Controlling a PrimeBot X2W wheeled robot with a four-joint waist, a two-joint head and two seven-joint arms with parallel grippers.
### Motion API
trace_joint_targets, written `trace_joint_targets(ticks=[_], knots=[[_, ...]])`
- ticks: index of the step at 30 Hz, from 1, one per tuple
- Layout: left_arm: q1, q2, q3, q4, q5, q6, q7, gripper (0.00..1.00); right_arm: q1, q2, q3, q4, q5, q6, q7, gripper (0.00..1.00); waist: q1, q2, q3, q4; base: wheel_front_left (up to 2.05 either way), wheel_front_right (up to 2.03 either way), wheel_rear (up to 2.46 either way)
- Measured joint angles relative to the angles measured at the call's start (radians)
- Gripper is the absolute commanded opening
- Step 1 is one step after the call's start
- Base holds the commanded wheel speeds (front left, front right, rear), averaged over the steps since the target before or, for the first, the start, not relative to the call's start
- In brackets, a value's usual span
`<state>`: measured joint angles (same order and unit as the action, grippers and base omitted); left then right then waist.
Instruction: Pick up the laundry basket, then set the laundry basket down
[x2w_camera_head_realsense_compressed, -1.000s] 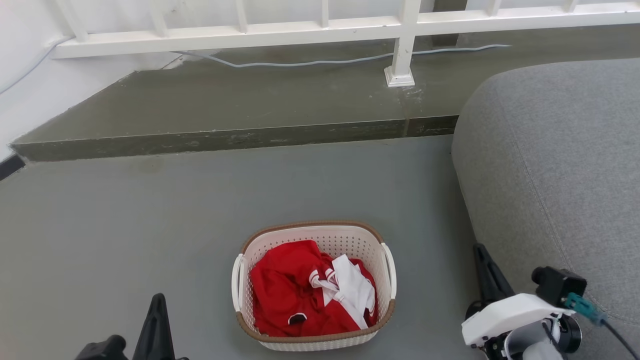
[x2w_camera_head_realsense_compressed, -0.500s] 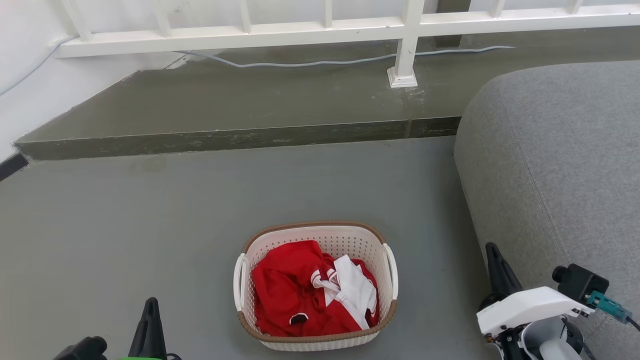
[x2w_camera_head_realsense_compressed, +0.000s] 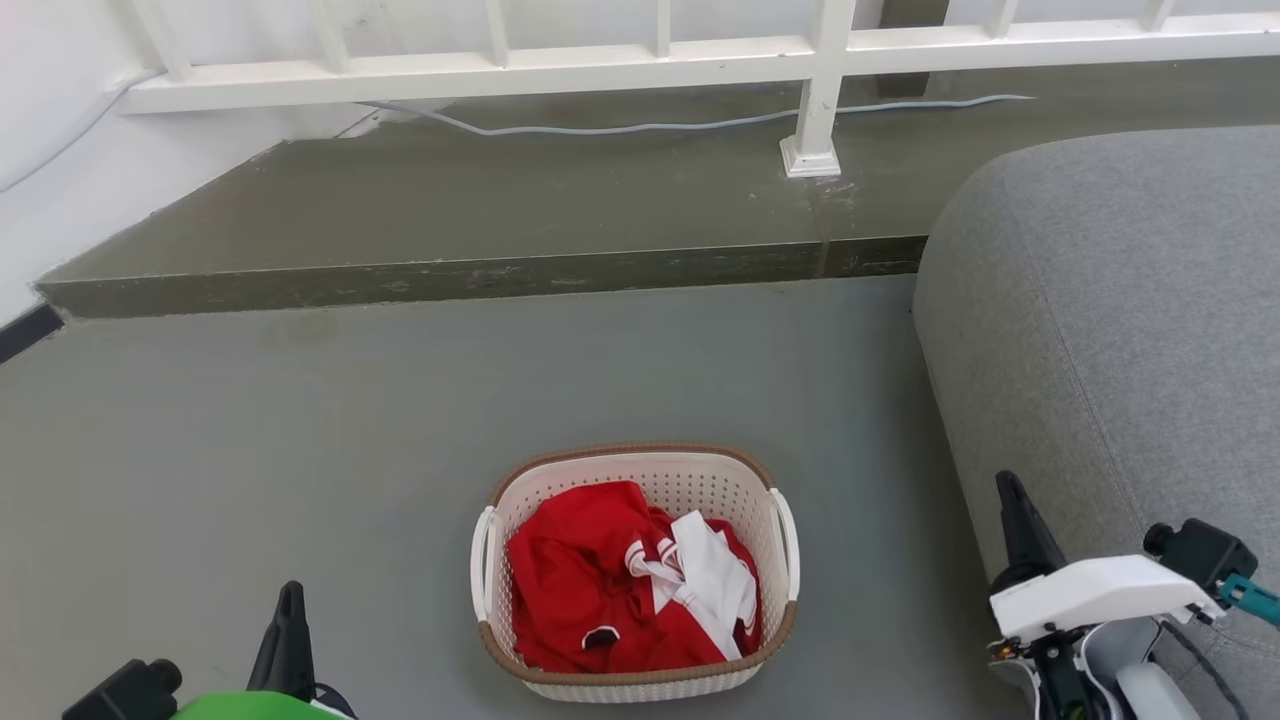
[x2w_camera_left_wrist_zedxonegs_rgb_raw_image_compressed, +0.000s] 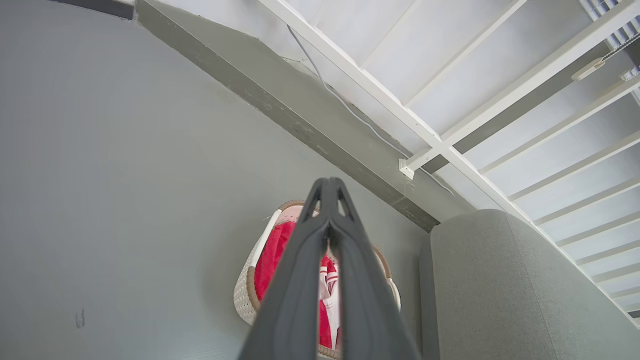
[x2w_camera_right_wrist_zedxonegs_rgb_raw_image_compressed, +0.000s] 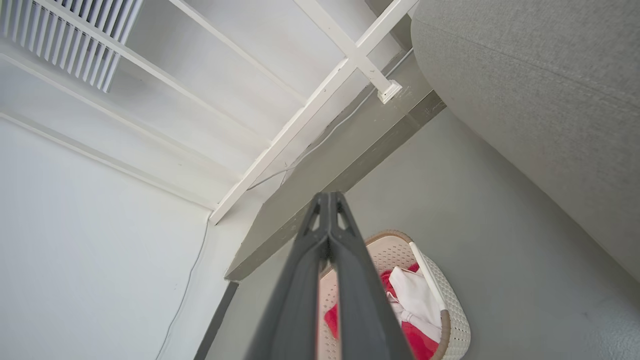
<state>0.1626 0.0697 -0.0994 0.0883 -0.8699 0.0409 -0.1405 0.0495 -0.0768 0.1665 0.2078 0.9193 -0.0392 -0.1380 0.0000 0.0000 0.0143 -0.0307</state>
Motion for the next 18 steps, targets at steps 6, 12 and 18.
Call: trace_joint_targets(ticks=[6, 12, 18], knots=[[-0.019, 0.004, 0.005, 0.013, -0.082, -0.014, 0.017, 0.0, -0.003, -0.002, -0.022, 0.003, 0.075, 0.015, 0.024, 0.0, 0.0, 0.0, -0.001, 0.003, 0.0, 0.0, 0.0], [-0.039, 0.008, 0.013, 0.031, -0.171, -0.029, 0.035, 0.0, -0.014, -0.003, -0.042, 0.008, 0.149, 0.03, 0.039, 0.0, 0.0, 0.0, -0.002, 0.006, 0.0, 0.0, 0.0], [-0.059, 0.01, 0.025, 0.042, -0.247, -0.042, 0.052, 0.0, -0.023, -0.004, -0.066, 0.012, 0.225, 0.044, 0.056, 0.0, 0.0, 0.0, -0.003, 0.009, 0.0, 0.0, 0.0]])
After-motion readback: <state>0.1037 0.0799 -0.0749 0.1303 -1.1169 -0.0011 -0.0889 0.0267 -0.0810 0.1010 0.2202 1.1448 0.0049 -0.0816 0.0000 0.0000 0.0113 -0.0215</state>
